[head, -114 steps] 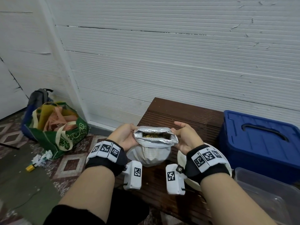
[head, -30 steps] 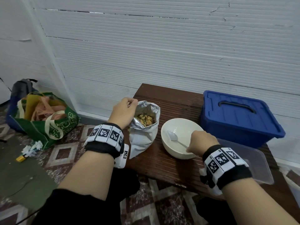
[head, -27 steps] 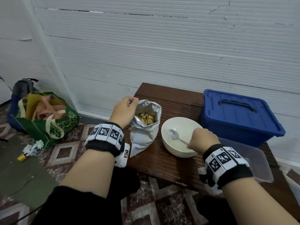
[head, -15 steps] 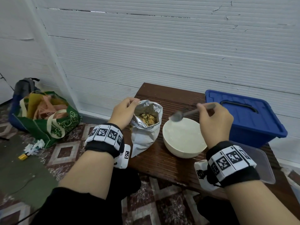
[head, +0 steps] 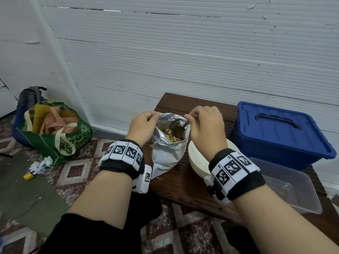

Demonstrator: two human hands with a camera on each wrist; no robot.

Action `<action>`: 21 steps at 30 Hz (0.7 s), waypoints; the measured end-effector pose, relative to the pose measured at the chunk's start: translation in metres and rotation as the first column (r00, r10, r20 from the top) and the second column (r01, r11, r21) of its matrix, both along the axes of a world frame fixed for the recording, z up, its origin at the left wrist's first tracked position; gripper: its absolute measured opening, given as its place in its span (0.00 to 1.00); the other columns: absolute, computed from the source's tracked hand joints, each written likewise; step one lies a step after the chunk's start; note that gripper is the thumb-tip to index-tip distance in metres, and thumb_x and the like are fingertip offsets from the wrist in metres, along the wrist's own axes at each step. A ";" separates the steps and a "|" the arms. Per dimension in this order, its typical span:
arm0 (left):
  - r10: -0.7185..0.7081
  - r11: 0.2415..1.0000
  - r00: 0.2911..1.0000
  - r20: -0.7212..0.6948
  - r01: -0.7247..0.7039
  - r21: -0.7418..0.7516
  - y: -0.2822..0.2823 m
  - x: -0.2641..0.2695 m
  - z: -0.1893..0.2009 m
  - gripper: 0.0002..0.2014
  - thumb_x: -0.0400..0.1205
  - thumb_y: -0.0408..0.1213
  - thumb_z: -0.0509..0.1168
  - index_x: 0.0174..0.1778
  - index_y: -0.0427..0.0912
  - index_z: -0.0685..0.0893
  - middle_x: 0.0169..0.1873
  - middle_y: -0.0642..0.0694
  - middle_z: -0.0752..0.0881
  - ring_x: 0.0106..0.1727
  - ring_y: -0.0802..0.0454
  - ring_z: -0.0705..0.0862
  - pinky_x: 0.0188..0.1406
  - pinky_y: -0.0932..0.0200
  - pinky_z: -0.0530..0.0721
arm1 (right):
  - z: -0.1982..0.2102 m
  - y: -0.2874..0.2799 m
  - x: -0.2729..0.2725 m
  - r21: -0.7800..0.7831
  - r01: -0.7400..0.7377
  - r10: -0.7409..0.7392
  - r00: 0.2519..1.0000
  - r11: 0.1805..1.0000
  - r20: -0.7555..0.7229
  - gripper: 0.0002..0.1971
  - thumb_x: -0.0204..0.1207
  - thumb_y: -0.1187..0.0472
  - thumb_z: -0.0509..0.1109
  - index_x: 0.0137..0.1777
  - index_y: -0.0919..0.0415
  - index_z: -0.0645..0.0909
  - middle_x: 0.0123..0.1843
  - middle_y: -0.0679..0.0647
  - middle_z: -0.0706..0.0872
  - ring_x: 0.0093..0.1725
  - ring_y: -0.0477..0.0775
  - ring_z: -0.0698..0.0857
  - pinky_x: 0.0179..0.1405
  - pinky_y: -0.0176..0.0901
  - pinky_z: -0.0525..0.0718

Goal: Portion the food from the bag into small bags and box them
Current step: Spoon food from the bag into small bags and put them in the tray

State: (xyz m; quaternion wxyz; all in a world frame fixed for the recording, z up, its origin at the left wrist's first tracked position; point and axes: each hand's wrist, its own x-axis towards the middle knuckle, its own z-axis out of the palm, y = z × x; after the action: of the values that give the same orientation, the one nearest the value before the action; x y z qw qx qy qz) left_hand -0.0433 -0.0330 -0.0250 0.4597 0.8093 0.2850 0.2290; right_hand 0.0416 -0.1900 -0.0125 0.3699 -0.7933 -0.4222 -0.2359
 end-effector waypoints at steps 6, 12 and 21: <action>-0.063 0.998 0.998 0.031 0.064 -0.022 0.001 0.015 0.002 0.11 0.88 0.39 0.57 0.56 0.50 0.85 0.46 0.55 0.85 0.44 0.57 0.81 0.37 0.64 0.78 | -0.014 0.010 0.005 -0.029 0.010 -0.014 0.993 1.000 -0.118 0.08 0.78 0.61 0.69 0.39 0.63 0.80 0.34 0.55 0.81 0.39 0.58 0.76 0.43 0.40 0.62; -0.044 0.998 0.998 -0.033 0.043 -0.045 0.006 0.018 0.004 0.14 0.87 0.45 0.58 0.63 0.49 0.85 0.56 0.53 0.85 0.60 0.53 0.82 0.64 0.52 0.79 | -0.021 0.010 0.010 0.023 0.031 -0.022 0.945 0.999 -0.326 0.11 0.77 0.54 0.72 0.40 0.62 0.84 0.38 0.54 0.87 0.43 0.55 0.80 0.44 0.38 0.66; -0.107 0.977 0.971 -0.215 0.062 -0.205 0.013 0.012 -0.002 0.31 0.82 0.63 0.54 0.68 0.41 0.80 0.64 0.44 0.83 0.65 0.46 0.80 0.72 0.42 0.73 | -0.013 0.002 0.003 -0.163 -0.030 -0.107 0.638 0.986 -0.763 0.26 0.69 0.42 0.75 0.60 0.59 0.79 0.54 0.49 0.84 0.56 0.51 0.82 0.54 0.45 0.80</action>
State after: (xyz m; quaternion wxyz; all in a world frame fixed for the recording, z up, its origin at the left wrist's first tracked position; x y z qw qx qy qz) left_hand -0.0316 -0.0201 -0.0268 0.5116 0.7921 0.3213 0.0869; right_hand 0.0442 -0.1880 -0.0259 0.4441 -0.8540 -0.2253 0.1505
